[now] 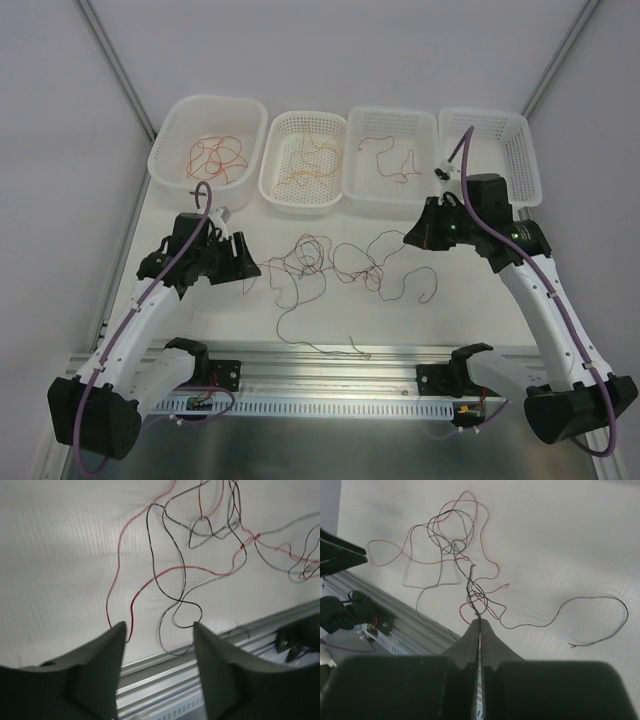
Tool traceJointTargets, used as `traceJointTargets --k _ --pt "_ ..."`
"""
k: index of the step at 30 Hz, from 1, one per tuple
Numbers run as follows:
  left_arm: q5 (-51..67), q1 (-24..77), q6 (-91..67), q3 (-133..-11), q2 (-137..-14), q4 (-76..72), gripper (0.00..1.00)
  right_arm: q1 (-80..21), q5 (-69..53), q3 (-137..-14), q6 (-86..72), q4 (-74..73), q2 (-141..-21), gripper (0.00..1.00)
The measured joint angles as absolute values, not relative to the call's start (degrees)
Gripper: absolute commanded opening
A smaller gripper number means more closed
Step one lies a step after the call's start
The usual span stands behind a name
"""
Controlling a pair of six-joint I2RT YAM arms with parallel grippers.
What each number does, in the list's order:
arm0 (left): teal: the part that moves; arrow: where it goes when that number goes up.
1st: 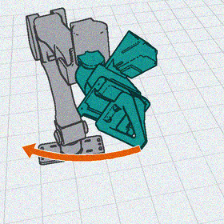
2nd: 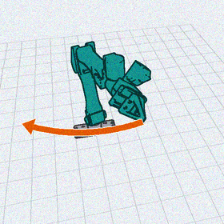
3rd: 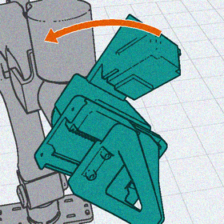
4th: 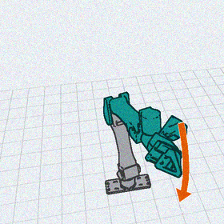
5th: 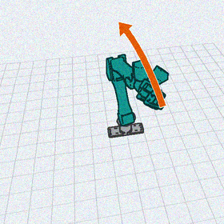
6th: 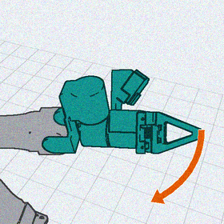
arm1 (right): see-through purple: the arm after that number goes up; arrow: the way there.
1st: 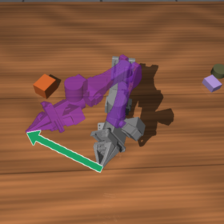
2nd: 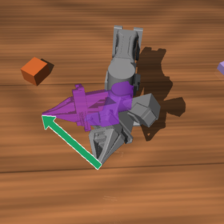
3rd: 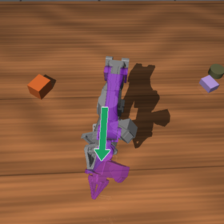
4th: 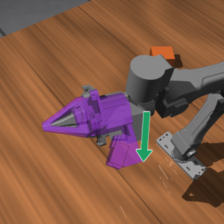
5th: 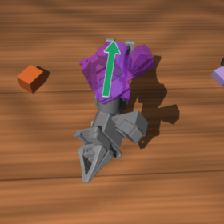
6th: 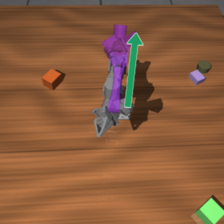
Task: Untangle the cables
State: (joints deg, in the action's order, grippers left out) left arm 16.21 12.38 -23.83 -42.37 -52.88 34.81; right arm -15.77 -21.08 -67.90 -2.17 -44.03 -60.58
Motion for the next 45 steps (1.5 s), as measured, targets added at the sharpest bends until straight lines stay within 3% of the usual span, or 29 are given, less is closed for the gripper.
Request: traceJointTargets --k 2,4,12,24,29,32,33,34,37,45 --pt "20.01 12.95 -23.03 -42.39 -51.59 34.33 0.91 -18.59 -22.02 -68.07 -0.27 -44.23 -60.42 0.01" --pt "22.59 14.61 -22.76 -42.87 -50.92 34.17 0.98 -20.8 -23.24 -68.82 1.43 -44.31 -60.34 0.01" --pt "23.66 30.76 -16.93 -52.82 -55.7 29.43 0.97 -24.82 -29.43 -72.14 6.72 -44.31 -60.25 0.01" --pt "22.68 44.84 -0.32 -60.34 -73.14 18.09 0.92 -27.2 -35.44 -73.71 8.27 -44.29 -60.03 0.01" --pt "23.79 46.59 4.05 -62.15 -78.59 15.62 0.81 -27.62 -35.79 -73.71 8.25 -44.27 -59.77 0.01" --pt "25.17 46.94 5.06 -62.43 -80.07 14.85 0.51 -27.64 -35.83 -73.71 8.25 -44.25 -59.35 0.01" --pt "25.54 46.96 5.17 -62.46 -80.29 14.7 0.33 -27.64 -35.81 -73.71 8.25 -44.25 -59.13 0.01" --pt "25.74 46.96 5.32 -62.46 -80.38 14.61 0.23 -27.64 -35.75 -73.71 8.27 -44.25 -58.94 0.01" --pt "26.09 47.22 5.34 -62.46 -80.31 13.82 0.0 -27.64 -34.76 -73.6 8.38 -44.27 -58.19 0.01" --pt "22.15 44.8 2.94 -57.67 -72.29 12.71 0.0 -24.34 -26.52 -72.03 8.34 -45.71 -57.21 0.01"
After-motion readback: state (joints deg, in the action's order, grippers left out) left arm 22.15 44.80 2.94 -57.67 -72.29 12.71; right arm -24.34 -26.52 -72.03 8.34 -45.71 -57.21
